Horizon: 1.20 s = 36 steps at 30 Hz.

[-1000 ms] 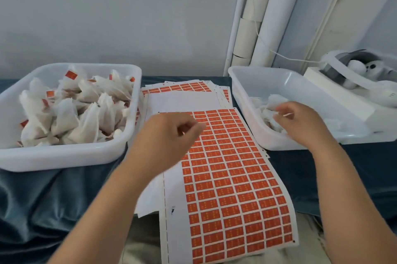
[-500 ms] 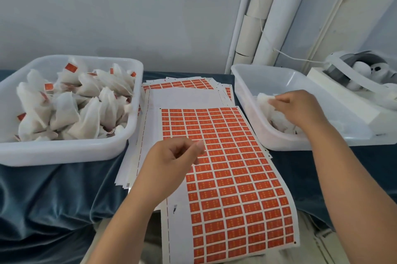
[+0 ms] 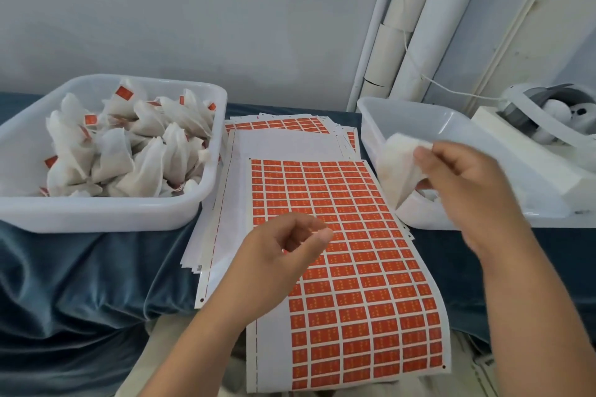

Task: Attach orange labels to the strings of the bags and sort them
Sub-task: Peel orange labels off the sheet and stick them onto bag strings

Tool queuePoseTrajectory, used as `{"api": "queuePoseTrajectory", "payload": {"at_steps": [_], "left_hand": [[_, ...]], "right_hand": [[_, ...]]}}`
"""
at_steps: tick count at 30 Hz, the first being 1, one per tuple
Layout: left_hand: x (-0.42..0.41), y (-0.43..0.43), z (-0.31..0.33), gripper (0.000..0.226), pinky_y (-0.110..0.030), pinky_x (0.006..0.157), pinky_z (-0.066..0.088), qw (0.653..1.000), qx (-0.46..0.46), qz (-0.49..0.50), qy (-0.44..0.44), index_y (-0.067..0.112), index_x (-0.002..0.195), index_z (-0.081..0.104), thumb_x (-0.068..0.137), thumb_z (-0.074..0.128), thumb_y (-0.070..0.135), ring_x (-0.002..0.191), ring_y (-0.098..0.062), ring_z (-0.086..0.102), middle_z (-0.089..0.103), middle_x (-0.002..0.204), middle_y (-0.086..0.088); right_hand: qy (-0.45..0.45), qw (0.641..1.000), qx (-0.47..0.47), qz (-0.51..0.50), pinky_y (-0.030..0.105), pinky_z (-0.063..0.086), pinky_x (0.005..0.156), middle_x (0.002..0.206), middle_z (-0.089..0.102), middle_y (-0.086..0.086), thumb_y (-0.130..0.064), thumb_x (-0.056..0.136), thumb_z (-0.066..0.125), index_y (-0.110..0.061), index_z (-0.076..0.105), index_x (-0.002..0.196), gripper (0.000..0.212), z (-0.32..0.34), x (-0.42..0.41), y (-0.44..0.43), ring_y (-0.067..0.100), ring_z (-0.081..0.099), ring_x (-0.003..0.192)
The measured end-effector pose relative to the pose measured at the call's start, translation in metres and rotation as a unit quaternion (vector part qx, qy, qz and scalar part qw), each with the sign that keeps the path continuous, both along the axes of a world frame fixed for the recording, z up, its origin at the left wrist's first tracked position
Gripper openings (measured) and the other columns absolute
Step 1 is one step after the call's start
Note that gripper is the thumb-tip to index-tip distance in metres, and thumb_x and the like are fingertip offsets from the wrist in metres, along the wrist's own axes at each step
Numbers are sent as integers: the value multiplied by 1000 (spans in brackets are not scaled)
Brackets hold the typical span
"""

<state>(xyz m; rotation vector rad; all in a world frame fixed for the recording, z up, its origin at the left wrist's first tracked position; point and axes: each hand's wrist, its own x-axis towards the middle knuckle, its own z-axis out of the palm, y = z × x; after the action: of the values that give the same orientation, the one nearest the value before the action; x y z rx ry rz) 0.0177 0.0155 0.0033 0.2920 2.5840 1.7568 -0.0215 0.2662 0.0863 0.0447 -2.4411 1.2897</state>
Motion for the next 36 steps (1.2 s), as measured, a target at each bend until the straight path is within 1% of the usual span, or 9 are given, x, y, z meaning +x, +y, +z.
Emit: {"api": "queuePoseTrajectory", "payload": {"at_steps": [3, 6, 8, 12, 18, 23, 26, 31, 36], "left_hand": [[12, 6, 8, 62, -2, 74, 52, 999, -36, -14, 15, 71, 125, 45, 67, 49, 94, 109, 20, 58, 57, 119, 49], [20, 16, 8, 73, -14, 95, 55, 998, -6, -59, 30, 66, 147, 32, 81, 57, 84, 124, 15, 55, 51, 141, 42], [23, 23, 7, 59, -27, 100, 59, 995, 38, -91, 21, 61, 145, 38, 93, 62, 70, 127, 4, 58, 56, 139, 33], [19, 23, 3, 39, -40, 88, 64, 989, 137, -51, -18, 45, 132, 56, 95, 65, 56, 105, -15, 70, 69, 113, 15], [14, 18, 1, 31, -26, 82, 64, 974, 211, 47, -68, 50, 108, 72, 97, 47, 64, 103, 0, 67, 68, 107, 26], [11, 17, 2, 38, -35, 94, 60, 974, 214, 52, -49, 48, 115, 74, 94, 49, 67, 110, -5, 68, 72, 112, 21], [11, 16, 2, 32, -23, 82, 58, 974, 210, 76, -32, 49, 106, 76, 90, 55, 65, 104, -3, 71, 76, 106, 17], [7, 12, -3, 33, -3, 59, 49, 974, 178, 138, -22, 41, 106, 70, 85, 61, 65, 97, 7, 65, 71, 99, 24], [1, 1, -1, 18, -14, 65, 55, 974, 178, 103, -93, 41, 113, 65, 99, 61, 51, 96, 2, 70, 72, 101, 25]], "right_hand": [[-70, 995, -44, 61, 25, 59, 63, 93, 76, -20, -57, 98, 59, -48, 71, 101, 15, -26, 18, -30, 3, 76, 77], [-79, 991, -48, 99, 10, 57, 61, 92, 74, -27, -58, 93, 64, -57, 68, 99, 7, -45, 28, -55, -3, 74, 84], [-73, 988, -54, 127, 9, 56, 65, 90, 76, -24, -60, 87, 66, -54, 72, 95, 12, -48, 29, -64, -1, 75, 85], [-84, 980, -61, 172, 3, 50, 66, 89, 76, -23, -67, 82, 57, -57, 73, 98, 24, -45, 34, -68, -4, 73, 88], [-61, 988, -93, 107, 20, 58, 78, 96, 72, -32, -74, 84, 49, -62, 67, 101, 28, -44, 36, -68, -9, 69, 93], [-77, 986, 37, 144, -2, 47, 69, 110, 59, -48, -81, 82, 54, -63, 60, 107, 31, -43, 34, -69, -21, 56, 106], [-72, 982, 75, 155, -5, 44, 72, 102, 60, -51, -81, 82, 57, -64, 59, 95, 22, -50, 35, -75, -21, 57, 104], [-43, 981, 124, 145, -3, 43, 76, 89, 65, -41, -58, 94, 57, -60, 60, 89, 6, -53, 33, -74, -18, 57, 104], [-105, 980, -11, 171, 7, 50, 66, 76, 70, -13, -38, 105, 57, -44, 69, 85, 25, -49, 33, -66, -1, 66, 69]]}}
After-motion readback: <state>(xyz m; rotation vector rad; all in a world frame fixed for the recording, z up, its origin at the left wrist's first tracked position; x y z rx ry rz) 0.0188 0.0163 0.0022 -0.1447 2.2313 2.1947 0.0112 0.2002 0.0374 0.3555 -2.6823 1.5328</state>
